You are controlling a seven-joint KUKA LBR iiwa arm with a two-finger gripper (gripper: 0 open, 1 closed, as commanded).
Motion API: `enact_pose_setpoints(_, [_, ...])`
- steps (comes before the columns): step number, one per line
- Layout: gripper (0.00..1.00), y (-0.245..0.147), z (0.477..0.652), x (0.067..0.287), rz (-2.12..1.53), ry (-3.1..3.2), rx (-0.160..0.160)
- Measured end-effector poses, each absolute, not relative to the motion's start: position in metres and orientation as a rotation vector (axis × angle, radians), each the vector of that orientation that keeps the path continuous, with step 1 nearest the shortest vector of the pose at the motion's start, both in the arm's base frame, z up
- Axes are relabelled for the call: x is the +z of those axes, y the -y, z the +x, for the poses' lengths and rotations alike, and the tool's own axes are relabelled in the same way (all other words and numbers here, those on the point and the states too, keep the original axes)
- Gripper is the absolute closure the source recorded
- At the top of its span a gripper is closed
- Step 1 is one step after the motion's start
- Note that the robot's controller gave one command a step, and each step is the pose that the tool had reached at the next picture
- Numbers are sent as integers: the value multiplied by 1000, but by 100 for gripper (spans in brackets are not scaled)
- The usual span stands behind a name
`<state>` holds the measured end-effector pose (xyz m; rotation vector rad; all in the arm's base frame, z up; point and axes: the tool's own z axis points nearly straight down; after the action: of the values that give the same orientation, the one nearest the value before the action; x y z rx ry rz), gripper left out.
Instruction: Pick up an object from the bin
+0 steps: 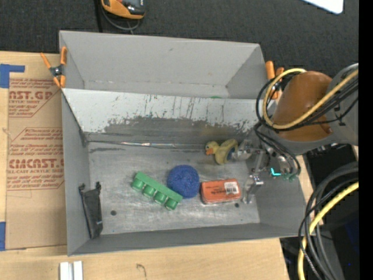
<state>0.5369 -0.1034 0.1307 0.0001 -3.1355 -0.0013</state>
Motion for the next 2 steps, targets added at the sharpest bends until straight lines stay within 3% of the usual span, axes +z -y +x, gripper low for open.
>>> enact_pose_setpoints(1, [0, 103, 539, 134, 1, 3143, 0])
enact_pose_setpoints(2, [100, 78, 541, 72, 507, 3102, 1])
